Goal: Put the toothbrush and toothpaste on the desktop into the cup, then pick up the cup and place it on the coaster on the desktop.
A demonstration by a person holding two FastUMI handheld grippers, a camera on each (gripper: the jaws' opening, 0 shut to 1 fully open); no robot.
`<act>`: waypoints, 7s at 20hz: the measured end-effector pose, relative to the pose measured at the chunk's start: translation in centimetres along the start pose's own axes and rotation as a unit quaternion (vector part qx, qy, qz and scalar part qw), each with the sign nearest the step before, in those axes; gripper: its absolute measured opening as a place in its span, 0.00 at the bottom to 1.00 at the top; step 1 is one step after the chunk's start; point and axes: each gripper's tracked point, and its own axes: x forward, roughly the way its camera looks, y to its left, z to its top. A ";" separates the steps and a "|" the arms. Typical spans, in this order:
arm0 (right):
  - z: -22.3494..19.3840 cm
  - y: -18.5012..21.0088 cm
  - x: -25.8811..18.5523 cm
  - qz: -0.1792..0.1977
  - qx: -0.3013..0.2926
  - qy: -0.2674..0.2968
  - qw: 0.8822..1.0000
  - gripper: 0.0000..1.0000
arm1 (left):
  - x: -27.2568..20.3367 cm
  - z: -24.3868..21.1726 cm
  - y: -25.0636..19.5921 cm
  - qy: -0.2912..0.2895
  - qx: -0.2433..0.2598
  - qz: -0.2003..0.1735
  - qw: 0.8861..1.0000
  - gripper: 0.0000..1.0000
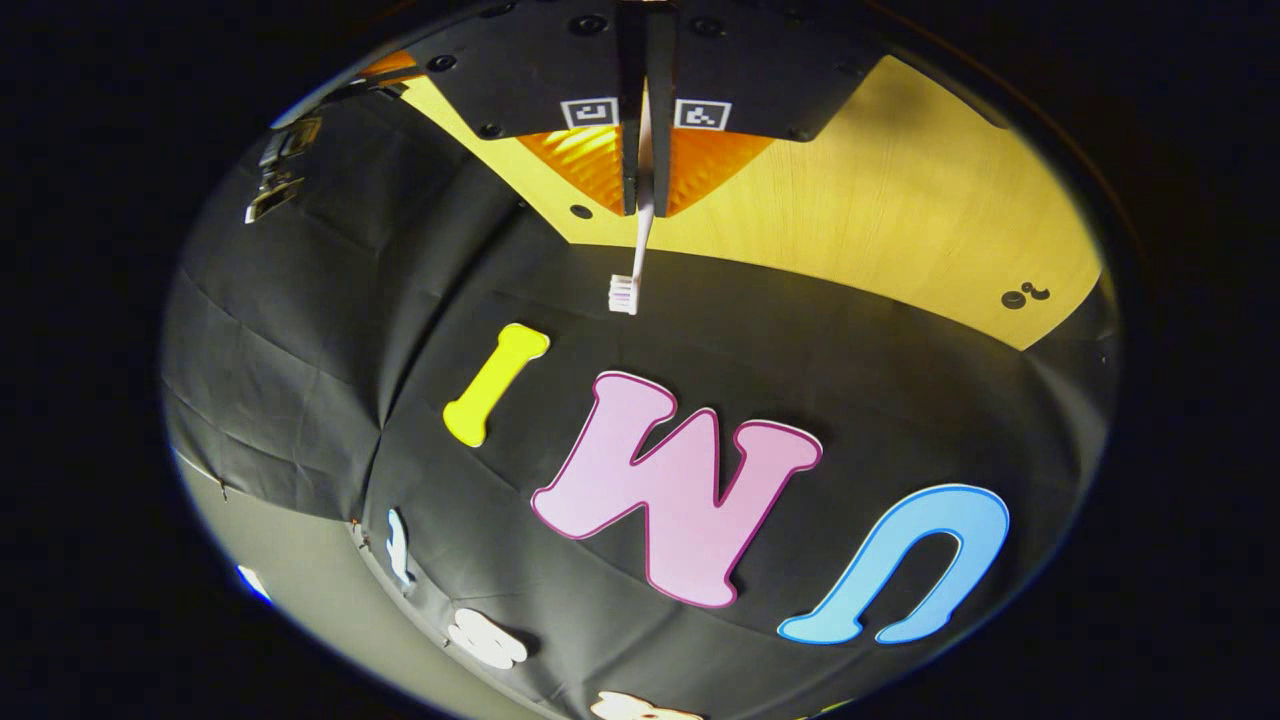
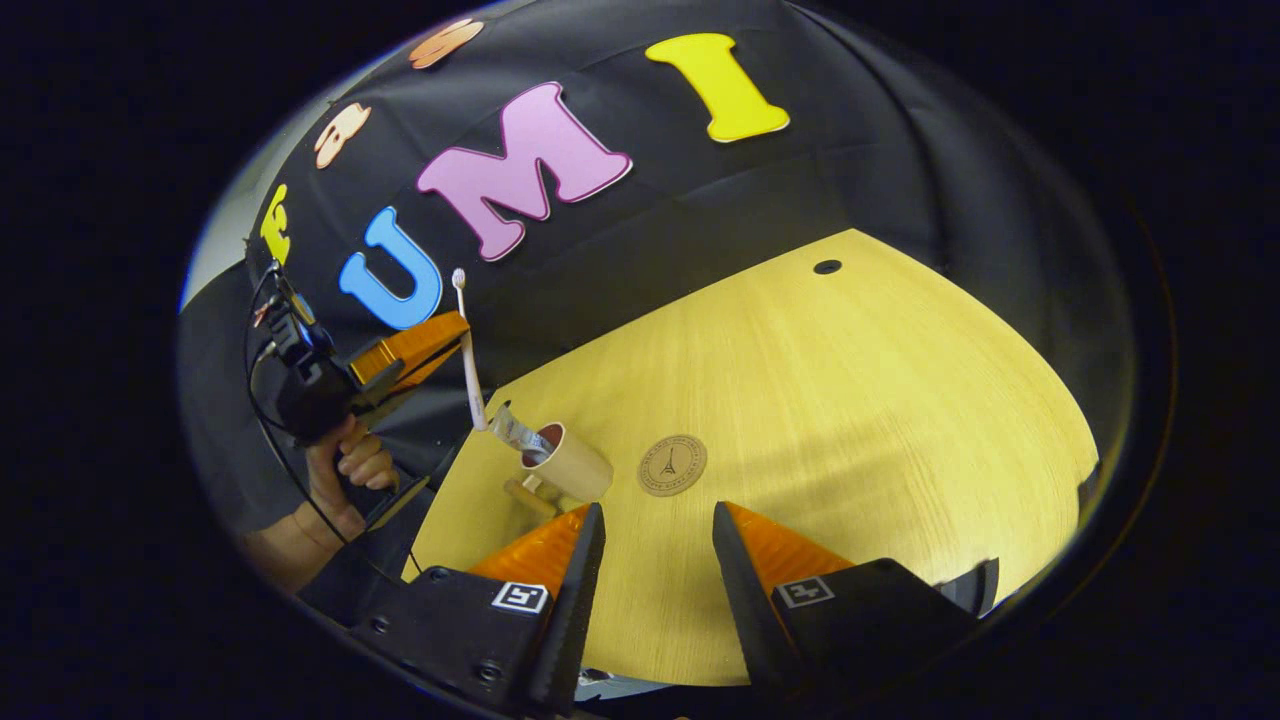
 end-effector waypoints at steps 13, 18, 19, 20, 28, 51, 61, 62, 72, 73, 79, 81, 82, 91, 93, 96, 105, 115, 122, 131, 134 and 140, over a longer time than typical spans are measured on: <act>-1.0 -4.4 -3.4 -0.031 0.029 0.009 0.999 0.68 | 4.5 -6.1 4.5 0.018 0.061 0.083 0.994 0.06; -1.1 -5.2 -3.5 -0.031 0.045 0.009 0.998 0.67 | 3.5 -7.2 6.1 0.013 0.044 0.109 0.993 0.06; -0.9 -5.4 -3.6 -0.032 0.047 0.009 0.998 0.67 | 3.3 -7.2 6.4 0.013 0.041 0.113 0.993 0.06; -0.8 -5.6 -3.7 -0.033 0.050 0.007 0.998 0.67 | 3.0 -7.2 6.3 0.013 0.037 0.112 0.993 0.06; 0.2 -6.3 -4.3 -0.030 0.048 -0.002 0.998 0.67 | 1.4 -7.2 6.2 0.023 0.025 0.113 0.993 0.13; -1.1 -4.5 -5.4 -0.007 0.037 -0.003 0.999 0.68 | -10.4 -5.0 2.5 0.095 0.086 0.102 0.987 0.77; -1.4 -5.6 -5.9 -0.024 0.052 -0.005 0.998 0.67 | -12.3 -12.3 4.7 0.278 0.112 0.126 0.946 0.77; -1.4 -5.8 -6.0 -0.027 0.054 -0.006 0.998 0.67 | -12.0 -13.1 4.8 0.294 0.113 0.127 0.941 0.77; -1.2 -7.3 -6.8 -0.045 0.076 -0.019 0.996 0.67 | -8.1 -18.3 8.1 0.396 0.067 0.187 0.897 0.77; -1.3 -7.6 -6.9 -0.047 0.078 -0.020 0.996 0.67 | -7.8 -18.9 8.4 0.406 0.066 0.192 0.891 0.77; -1.2 -8.4 -7.1 -0.057 0.088 -0.025 0.994 0.67 | -6.2 -21.0 10.2 0.433 0.064 0.222 0.871 0.74; -1.3 -8.5 -7.2 -0.059 0.090 -0.024 0.994 0.67 | -5.8 -21.5 10.5 0.442 0.067 0.226 0.866 0.72; -1.3 -8.6 -7.2 -0.060 0.093 -0.024 0.994 0.67 | -5.7 -21.7 10.6 0.445 0.067 0.229 0.863 0.74; -1.6 -8.7 -7.3 -0.062 0.097 -0.020 0.993 0.67 | -5.6 -22.5 11.3 0.443 0.042 0.241 0.863 0.35; -1.6 -8.7 -7.3 -0.063 0.096 -0.020 0.993 0.67 | -5.6 -22.6 11.3 0.435 0.040 0.240 0.867 0.34; -1.4 -8.5 -7.3 -0.061 0.095 -0.021 0.993 0.67 | -6.2 -22.3 11.1 0.425 0.027 0.237 0.873 0.32; -1.2 -8.5 -7.5 -0.059 0.098 -0.024 0.993 0.68 | -5.2 -20.5 5.5 0.409 0.070 0.181 0.892 0.31; -1.1 -10.3 -9.2 -0.074 0.115 -0.039 0.990 0.67 | -0.8 -22.5 -0.1 0.430 0.115 0.133 0.885 0.31; -1.3 -11.7 -10.1 -0.088 0.128 -0.044 0.987 0.67 | 0.6 -24.1 -0.8 0.441 0.124 0.132 0.879 0.31; -1.1 -12.3 -10.5 -0.090 0.131 -0.043 0.986 0.68 | 1.3 -25.9 -0.7 0.456 0.132 0.142 0.869 0.31; -0.9 -12.5 -10.3 -0.090 0.131 -0.041 0.986 0.67 | 1.4 -26.0 -0.7 0.456 0.137 0.142 0.868 0.34; -0.7 -12.5 -9.8 -0.088 0.130 -0.037 0.987 0.67 | 0.8 -25.3 -1.5 0.454 0.121 0.133 0.873 0.45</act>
